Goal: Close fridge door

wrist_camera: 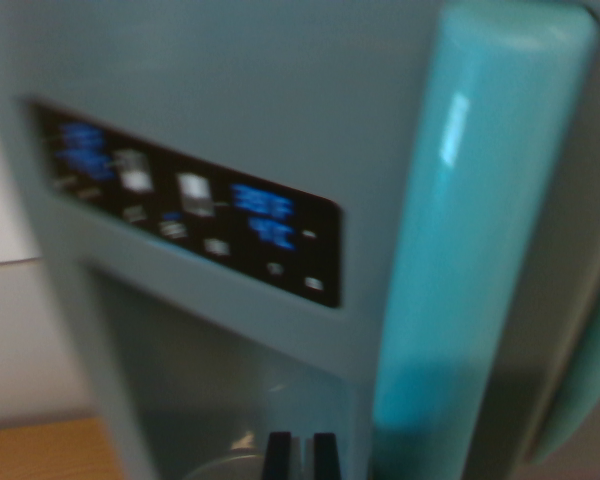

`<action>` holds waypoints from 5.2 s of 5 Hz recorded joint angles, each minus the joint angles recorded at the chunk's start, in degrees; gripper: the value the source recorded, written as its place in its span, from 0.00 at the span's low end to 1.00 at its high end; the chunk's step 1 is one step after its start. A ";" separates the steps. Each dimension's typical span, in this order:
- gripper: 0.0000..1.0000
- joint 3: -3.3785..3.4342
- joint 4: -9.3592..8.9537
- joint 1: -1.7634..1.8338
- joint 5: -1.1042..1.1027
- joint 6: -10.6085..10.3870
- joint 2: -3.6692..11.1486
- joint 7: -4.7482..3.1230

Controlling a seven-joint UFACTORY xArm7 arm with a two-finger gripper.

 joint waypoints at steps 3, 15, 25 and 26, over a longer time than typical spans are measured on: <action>1.00 -1.35 2.33 0.00 0.00 0.00 2.85 0.00; 1.00 -4.31 13.70 0.00 0.00 -0.15 16.19 0.00; 1.00 -4.30 13.68 0.00 0.00 -0.13 16.19 0.00; 1.00 -4.30 13.68 0.00 0.00 -0.13 16.19 0.00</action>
